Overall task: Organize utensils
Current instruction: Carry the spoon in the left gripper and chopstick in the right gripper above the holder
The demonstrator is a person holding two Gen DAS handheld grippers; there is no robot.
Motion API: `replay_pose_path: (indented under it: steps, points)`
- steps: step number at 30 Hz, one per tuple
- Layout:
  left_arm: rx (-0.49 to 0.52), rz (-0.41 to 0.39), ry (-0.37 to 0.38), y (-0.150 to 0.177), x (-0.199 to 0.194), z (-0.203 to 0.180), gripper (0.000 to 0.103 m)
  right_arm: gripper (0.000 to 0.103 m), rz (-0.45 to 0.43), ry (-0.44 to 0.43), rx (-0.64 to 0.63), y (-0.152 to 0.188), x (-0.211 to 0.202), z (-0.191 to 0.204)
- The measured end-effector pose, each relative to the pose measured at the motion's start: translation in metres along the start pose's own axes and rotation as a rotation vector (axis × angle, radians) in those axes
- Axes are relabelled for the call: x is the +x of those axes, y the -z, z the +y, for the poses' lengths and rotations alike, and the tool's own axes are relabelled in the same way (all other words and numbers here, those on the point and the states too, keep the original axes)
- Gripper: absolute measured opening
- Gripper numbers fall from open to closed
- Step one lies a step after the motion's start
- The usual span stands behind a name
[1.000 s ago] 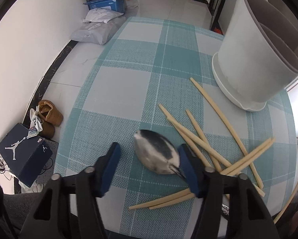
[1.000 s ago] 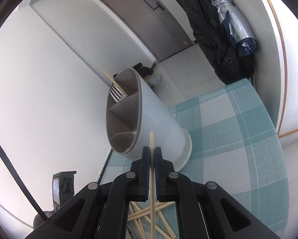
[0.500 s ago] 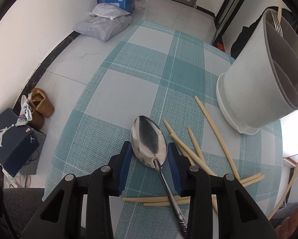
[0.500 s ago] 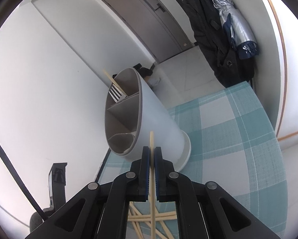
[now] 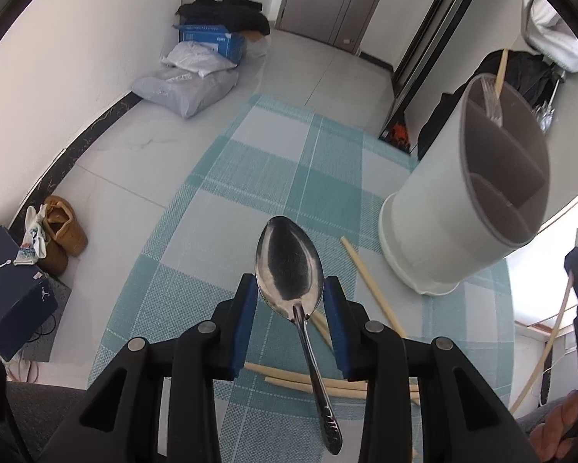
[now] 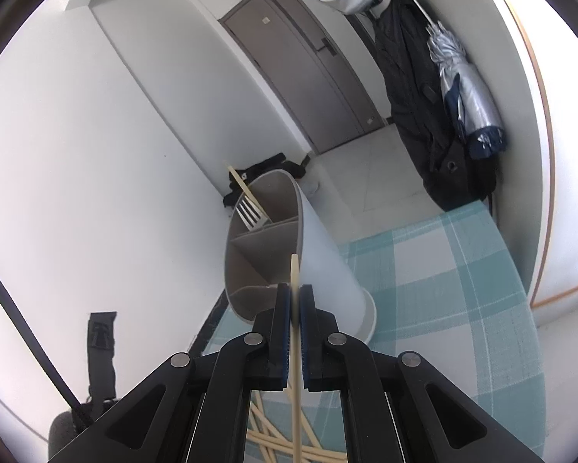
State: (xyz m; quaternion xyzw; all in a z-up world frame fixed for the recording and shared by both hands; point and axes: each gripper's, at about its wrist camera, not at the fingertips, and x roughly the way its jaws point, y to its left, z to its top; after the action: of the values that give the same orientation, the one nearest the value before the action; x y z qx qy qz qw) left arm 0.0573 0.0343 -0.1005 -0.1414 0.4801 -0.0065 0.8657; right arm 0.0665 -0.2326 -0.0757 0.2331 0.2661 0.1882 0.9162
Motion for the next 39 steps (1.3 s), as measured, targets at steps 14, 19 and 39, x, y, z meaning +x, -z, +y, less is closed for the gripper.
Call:
replay_pose_path:
  steps: [14,19,39]
  points:
    - [-0.016,-0.22,0.237,-0.012,-0.071,-0.007,0.03,0.004,-0.087,-0.008,-0.066,-0.005,-0.026,0.023]
    - [0.019,-0.344,0.3,-0.03,-0.113,-0.023,0.03,0.004,-0.154,-0.036,-0.112,-0.019,-0.045,0.043]
    - [0.198,-0.678,0.306,-0.113,-0.132,-0.093,0.03,0.004,-0.417,-0.044,-0.311,-0.142,-0.029,0.094]
